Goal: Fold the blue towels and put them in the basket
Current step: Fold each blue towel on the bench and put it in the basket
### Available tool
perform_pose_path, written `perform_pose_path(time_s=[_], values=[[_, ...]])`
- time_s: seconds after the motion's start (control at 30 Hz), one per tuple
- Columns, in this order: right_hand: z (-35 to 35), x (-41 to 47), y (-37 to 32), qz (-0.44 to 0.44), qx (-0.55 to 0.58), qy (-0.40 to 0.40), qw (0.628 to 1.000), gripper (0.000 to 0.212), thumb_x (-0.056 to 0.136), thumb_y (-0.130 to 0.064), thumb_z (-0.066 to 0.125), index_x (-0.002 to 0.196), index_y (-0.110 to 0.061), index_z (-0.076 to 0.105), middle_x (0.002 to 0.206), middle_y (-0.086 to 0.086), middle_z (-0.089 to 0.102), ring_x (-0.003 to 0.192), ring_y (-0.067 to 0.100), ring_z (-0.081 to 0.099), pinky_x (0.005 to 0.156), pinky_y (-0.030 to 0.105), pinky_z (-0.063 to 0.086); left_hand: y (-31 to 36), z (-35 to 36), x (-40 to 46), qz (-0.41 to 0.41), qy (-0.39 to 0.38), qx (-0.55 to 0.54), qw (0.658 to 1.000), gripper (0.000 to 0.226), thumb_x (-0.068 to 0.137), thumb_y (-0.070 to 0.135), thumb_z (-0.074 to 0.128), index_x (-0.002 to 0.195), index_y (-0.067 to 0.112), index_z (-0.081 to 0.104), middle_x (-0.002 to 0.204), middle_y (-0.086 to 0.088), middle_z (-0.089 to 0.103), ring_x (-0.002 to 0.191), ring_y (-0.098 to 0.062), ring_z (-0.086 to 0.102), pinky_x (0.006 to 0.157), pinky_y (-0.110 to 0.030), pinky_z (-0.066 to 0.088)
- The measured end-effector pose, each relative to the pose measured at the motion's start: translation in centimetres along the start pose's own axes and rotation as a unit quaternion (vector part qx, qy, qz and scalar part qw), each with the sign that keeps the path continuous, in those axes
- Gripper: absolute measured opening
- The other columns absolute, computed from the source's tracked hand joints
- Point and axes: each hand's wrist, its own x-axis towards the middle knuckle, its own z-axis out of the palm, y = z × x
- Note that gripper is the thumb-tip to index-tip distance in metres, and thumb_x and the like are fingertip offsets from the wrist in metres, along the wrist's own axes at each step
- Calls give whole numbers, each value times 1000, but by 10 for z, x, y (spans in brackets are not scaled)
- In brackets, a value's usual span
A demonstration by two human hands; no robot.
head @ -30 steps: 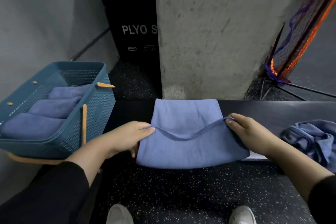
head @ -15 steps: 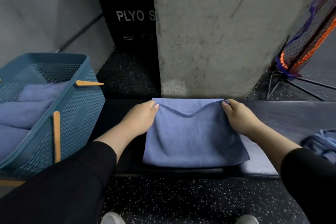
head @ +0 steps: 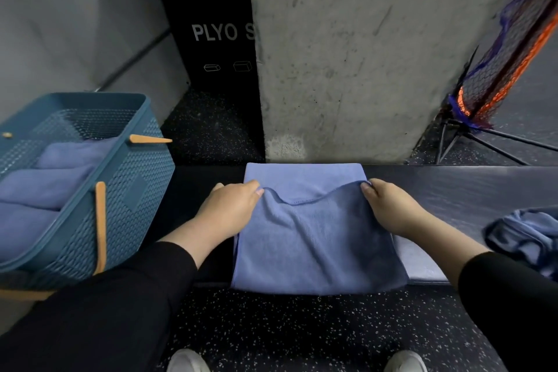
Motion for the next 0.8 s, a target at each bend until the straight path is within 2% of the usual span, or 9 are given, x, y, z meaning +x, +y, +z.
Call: perform_pose_path(time_s=[0.13,0.23,0.33,0.4,0.47,0.57,0.63,0.73,0.8], values=[[-3,-29,2,-18,-18,-57,998,39,107,-35,34,75,-15,46,72,-1,55,72,26,56,62,34,35,8,-3,-34,27,-9,29,999,32,109,34,28,81,22,36,80,-3,61,81,-32,58,79,-40,36],[-4,-50,5,-29,-7,-88,996,39,106,-36,37,77,-12,47,71,6,58,61,21,55,53,23,40,12,-8,-53,16,-35,1,999,36,108,36,32,74,24,35,77,-5,60,80,-33,58,68,-40,32],[-7,-65,8,-59,110,-76,989,38,105,-37,42,86,-10,60,81,3,68,79,17,59,77,31,49,11,-17,-62,-2,-40,-108,993,39,105,41,36,77,16,46,76,-8,62,74,-27,59,71,-46,47],[-15,-75,2,-41,297,-69,951,34,105,-33,45,97,-8,68,95,3,74,91,16,64,91,39,50,10,-25,-66,-10,-31,-274,961,42,103,41,40,79,9,53,75,-9,63,68,-18,57,70,-43,49],[-24,-80,-6,-14,432,-75,898,34,105,-30,46,100,-5,69,102,10,74,96,20,66,93,39,48,11,-37,-69,-32,-39,-438,898,36,106,32,45,85,8,62,75,-7,62,68,-18,55,64,-34,47],[-40,-77,-18,-18,494,-67,867,33,104,-32,47,102,-9,71,109,13,71,102,21,65,96,39,46,15,-54,-63,-44,-20,-542,839,34,106,28,46,105,0,66,89,-10,65,82,-22,55,66,-31,43],[-47,-65,-23,-13,523,-31,852,35,104,-34,47,112,-8,69,118,11,71,114,21,64,103,42,45,17,-62,-48,-42,46,-573,817,30,106,24,49,105,0,67,95,-10,68,89,-18,59,76,-33,46],[-49,-36,-29,3,506,50,861,36,105,-36,43,109,-13,71,113,6,74,112,23,67,99,42,49,15,-63,-19,-81,175,-483,854,29,104,30,49,88,10,62,82,-1,57,79,-12,50,72,-34,40],[-41,-17,-32,10,400,102,911,37,104,-38,43,106,-12,70,106,3,74,106,20,67,98,40,50,13,-54,-3,-111,200,-389,892,34,103,33,47,87,4,55,76,-2,50,72,-13,43,65,-32,35]])
